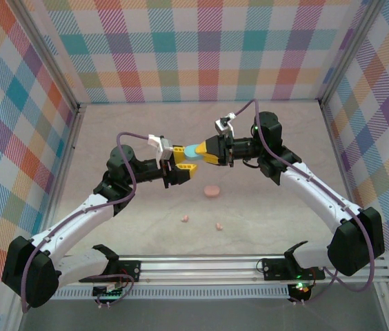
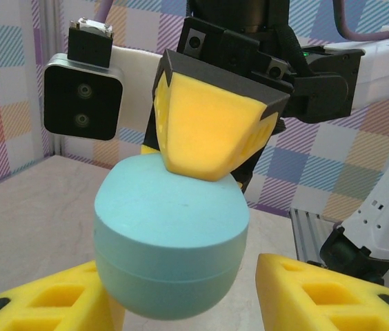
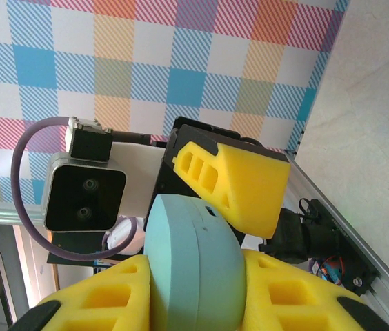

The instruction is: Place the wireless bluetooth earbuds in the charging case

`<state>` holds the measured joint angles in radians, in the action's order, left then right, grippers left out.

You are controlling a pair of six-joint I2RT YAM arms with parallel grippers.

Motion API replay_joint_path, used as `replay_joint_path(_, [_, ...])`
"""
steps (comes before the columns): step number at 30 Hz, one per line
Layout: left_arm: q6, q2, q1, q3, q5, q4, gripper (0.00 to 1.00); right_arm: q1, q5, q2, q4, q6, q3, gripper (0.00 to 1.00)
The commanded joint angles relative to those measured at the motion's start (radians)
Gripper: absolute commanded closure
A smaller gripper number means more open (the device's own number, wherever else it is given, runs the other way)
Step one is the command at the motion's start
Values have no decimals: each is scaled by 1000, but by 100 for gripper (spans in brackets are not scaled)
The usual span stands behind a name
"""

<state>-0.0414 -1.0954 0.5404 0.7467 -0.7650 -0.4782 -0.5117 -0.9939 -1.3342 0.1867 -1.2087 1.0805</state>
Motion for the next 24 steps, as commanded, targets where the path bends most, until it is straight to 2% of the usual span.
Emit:
replay_joint_path(1, [6,1,-11,28,18,-33,48,-2,-22,15,23,3,-10,81])
replay_joint_path(9, [9,-3,-11,30,34,-38,47,-2,-23,12,20,11,-7,81])
replay_joint_path(14, [2,-13,-11,35,24,-53,53,-2,-29,11,17,11,-11,81])
replay_joint_path(24, [-24,-28,-11,29,44,-105,51,-4,-36,11,7,20,-16,81])
